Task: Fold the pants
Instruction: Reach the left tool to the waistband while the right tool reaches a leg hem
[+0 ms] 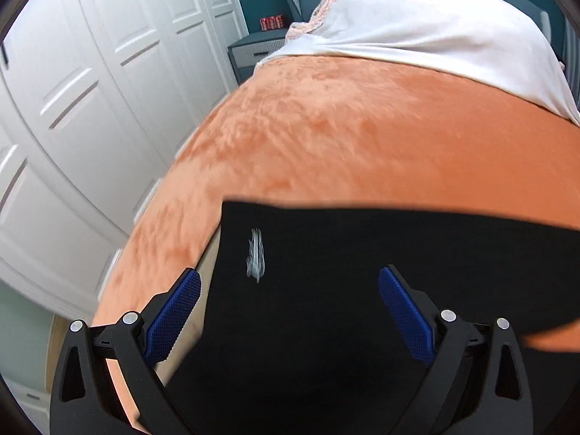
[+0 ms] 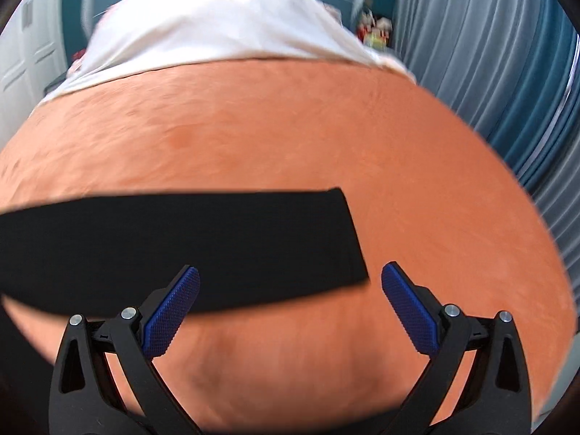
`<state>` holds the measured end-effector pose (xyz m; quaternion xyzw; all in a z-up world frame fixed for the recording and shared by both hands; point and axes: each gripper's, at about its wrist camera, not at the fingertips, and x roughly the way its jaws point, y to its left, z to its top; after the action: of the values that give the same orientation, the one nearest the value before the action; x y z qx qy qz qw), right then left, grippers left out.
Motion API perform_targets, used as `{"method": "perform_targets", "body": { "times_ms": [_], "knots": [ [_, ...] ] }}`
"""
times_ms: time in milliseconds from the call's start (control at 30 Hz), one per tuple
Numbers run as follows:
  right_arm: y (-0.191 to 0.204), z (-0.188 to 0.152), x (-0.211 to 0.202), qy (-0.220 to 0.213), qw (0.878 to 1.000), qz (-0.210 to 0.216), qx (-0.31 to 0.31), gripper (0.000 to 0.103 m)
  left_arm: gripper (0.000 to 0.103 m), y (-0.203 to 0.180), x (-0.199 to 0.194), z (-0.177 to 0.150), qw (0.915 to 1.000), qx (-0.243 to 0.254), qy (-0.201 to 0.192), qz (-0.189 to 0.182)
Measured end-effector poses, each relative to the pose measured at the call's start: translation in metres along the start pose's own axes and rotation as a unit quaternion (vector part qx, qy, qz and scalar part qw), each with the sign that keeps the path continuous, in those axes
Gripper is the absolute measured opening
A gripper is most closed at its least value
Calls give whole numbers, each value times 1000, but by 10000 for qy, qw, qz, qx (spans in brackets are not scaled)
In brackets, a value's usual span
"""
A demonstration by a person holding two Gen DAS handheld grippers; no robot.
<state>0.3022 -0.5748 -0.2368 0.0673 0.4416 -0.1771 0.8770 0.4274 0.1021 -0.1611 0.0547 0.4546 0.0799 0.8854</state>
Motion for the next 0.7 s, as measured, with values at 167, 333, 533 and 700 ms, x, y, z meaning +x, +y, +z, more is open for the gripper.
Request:
{"method": "perform_targets", "body": {
  "times_ms": [167,333,533,700],
  "knots": [
    [-11,31,54,274,9996,90,-38,98,98,14,68,34,9976,-122,624,-263],
    [-21,45,96,749,9971,-48,-92,98,98,39,101,42,9968,-404,688,41],
    [-28,37,113,864,9946,502,292,98,98,79,133,49,9933,-737,884,-72],
    [-16,30,105,594,9958,681,157,84,98,87,163,47,9843,-1047,1330,-506]
  ]
}}
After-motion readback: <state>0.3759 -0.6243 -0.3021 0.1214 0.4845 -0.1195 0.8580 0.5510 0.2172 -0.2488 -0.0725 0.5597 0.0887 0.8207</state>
